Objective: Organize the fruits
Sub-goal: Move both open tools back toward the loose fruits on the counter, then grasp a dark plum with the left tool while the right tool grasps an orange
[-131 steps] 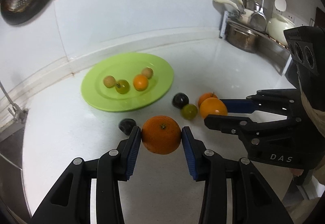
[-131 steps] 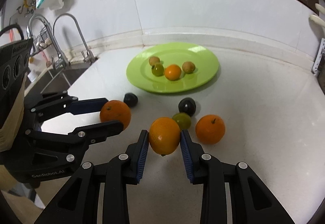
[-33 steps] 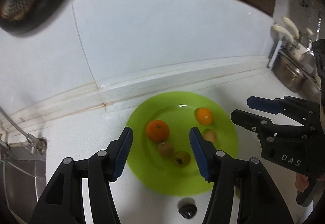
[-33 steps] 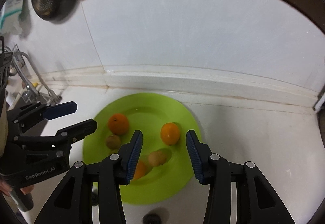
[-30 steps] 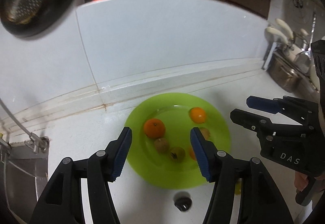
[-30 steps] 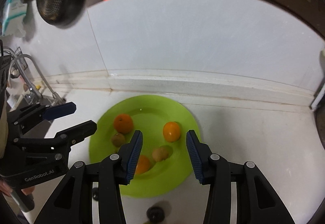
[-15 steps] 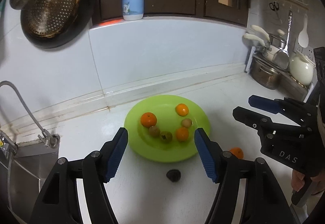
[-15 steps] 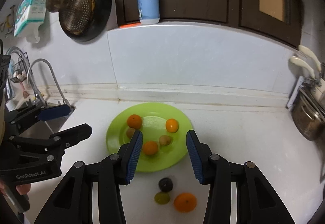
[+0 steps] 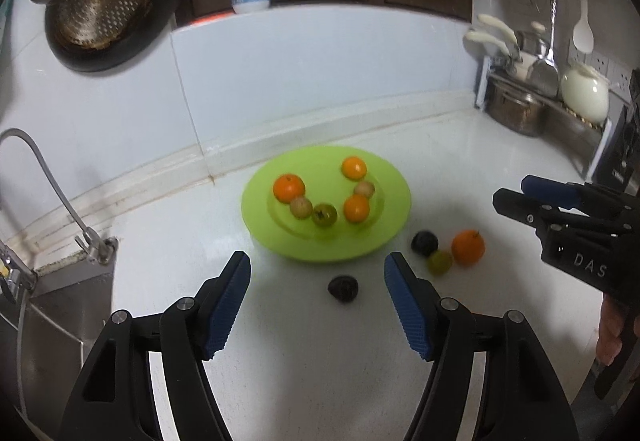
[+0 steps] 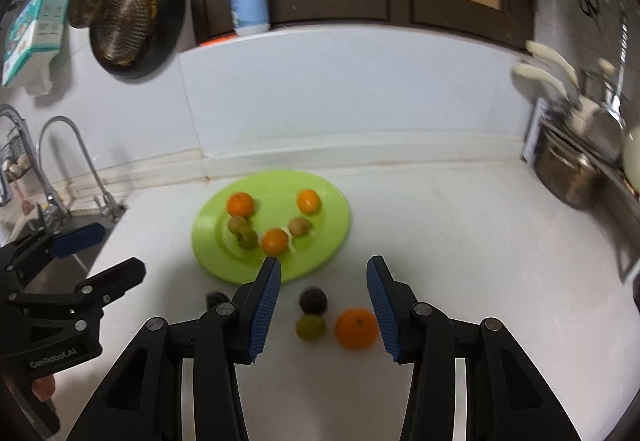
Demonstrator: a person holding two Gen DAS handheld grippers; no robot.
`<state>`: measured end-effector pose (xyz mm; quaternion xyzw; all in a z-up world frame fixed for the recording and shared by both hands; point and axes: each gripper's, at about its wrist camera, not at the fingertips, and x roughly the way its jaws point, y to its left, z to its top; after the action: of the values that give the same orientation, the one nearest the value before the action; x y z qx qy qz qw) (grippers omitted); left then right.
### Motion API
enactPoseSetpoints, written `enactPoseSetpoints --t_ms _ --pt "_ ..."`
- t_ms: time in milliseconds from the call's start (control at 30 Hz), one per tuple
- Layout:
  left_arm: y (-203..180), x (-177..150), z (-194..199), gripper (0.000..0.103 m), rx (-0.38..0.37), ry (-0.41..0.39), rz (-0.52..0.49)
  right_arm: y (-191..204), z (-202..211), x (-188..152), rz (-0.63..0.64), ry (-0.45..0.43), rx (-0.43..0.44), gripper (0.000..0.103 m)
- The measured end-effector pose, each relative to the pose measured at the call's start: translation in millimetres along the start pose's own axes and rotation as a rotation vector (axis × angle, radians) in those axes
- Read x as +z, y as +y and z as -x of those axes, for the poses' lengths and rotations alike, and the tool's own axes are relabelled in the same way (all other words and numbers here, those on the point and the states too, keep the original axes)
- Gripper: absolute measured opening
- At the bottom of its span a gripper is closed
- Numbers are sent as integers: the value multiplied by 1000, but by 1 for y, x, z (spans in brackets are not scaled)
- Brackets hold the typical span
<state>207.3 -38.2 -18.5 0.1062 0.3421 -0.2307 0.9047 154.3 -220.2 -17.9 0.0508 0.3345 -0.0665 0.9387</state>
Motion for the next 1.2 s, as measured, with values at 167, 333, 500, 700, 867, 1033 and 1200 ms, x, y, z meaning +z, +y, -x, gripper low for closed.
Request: enactPoseSetpoints --t_ms 167,333,500,700,867,1033,1200 --pt "-4 -10 -16 69 -15 45 -19 -8 -9 -19 -48 50 -31 46" --pt "-7 -16 -35 69 -17 83 -43 -13 -22 -31 -66 96 -65 46" --pt "-9 -21 -56 69 -25 127 -64 -20 -37 -40 -85 135 -81 46" --pt "-6 -25 -79 68 -46 167 -67 -21 -59 -46 -74 189 -83 46" --pt "-7 -25 -93 68 -62 188 -72 -22 -71 -48 -66 219 -76 46" --pt "-10 -24 -102 61 -77 206 -70 -26 -81 -48 -78 236 -48 46" --pt "-14 -24 -109 41 -111 233 -72 -29 -88 -47 -90 248 -30 45"
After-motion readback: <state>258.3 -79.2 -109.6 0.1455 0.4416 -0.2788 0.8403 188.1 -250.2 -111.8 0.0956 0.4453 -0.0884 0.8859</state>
